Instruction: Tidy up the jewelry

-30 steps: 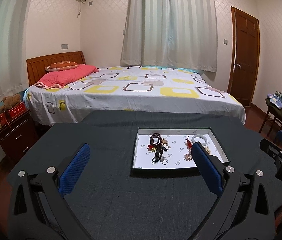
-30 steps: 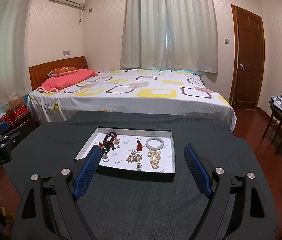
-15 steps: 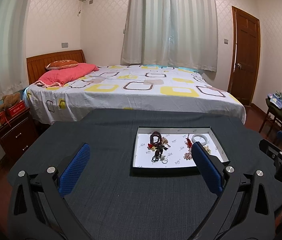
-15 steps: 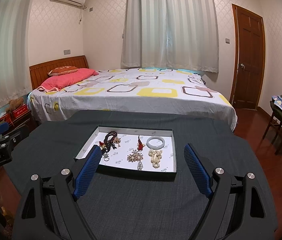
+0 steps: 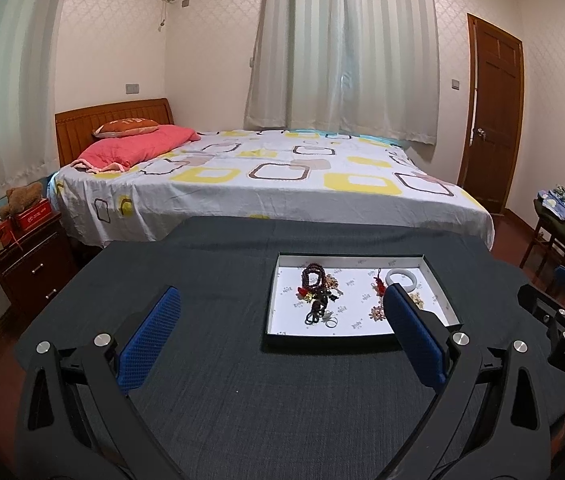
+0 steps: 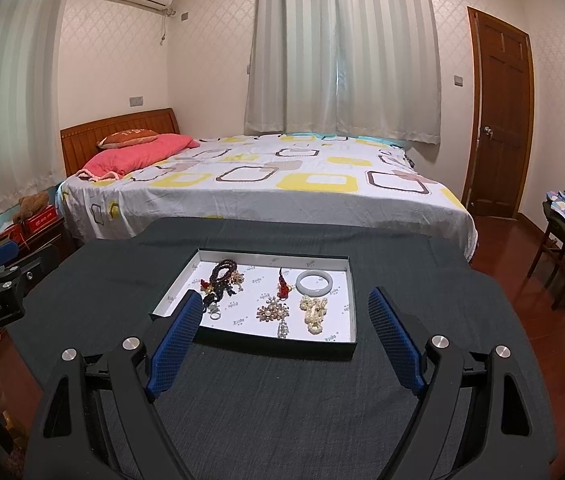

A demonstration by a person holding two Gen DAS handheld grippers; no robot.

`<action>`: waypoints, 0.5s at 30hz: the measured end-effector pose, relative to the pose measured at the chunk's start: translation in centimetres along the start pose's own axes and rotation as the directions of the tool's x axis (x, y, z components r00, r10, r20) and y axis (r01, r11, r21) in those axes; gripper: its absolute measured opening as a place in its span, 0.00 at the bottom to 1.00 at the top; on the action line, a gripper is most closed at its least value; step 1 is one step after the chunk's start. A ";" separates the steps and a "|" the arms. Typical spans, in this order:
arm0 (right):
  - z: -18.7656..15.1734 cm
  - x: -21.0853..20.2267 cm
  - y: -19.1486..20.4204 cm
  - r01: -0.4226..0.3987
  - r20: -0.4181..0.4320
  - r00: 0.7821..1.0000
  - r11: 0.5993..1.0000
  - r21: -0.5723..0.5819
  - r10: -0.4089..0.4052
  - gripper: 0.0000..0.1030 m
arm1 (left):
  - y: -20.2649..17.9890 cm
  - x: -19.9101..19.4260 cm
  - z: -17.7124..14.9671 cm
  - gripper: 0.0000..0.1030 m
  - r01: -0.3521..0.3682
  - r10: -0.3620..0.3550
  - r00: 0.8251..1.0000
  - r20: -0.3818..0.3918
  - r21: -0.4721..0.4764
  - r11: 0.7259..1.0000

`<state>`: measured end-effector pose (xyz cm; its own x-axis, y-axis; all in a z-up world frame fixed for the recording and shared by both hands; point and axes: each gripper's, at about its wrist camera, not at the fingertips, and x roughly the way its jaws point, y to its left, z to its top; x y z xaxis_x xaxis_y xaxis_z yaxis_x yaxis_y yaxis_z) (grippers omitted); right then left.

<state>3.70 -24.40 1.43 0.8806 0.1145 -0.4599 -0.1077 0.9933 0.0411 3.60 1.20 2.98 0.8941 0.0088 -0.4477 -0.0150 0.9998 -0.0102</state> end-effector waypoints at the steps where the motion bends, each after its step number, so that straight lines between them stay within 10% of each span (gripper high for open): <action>1: 0.0 0.0 0.0 0.001 0.000 1.000 1.000 -0.001 -0.001 0.79 | 0.0 0.0 0.0 0.96 0.002 -0.002 1.000 0.002 0.000 1.000; 15: -0.1 0.0 -0.1 -0.003 -0.005 1.000 1.000 0.001 0.003 0.79 | 0.2 0.4 0.0 0.96 -0.020 0.020 1.000 -0.014 -0.017 1.000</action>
<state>3.65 -24.47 1.34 0.8777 0.1171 -0.4646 -0.1096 0.9930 0.0432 3.94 1.42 2.80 0.8871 0.0286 -0.4607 -0.0409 0.9990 -0.0167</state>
